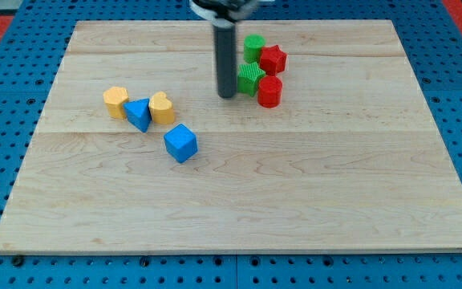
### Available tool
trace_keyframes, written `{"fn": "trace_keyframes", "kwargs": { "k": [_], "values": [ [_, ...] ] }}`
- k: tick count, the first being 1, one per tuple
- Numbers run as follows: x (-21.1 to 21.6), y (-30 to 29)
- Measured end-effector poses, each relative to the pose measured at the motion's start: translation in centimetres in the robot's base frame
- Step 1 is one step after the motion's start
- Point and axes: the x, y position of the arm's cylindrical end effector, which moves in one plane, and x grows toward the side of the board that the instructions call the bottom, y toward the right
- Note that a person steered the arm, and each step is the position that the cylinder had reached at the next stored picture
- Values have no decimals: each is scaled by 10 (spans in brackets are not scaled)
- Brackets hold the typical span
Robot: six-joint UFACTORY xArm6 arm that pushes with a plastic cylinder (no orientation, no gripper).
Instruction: Form a group of blocks with yellow and blue blocks
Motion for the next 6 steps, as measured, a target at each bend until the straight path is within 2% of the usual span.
{"fn": "trace_keyframes", "kwargs": {
  "k": [1,3,4,6],
  "values": [
    [73,-39],
    [71,-168],
    [63,-167],
    [79,-162]
  ]
}}
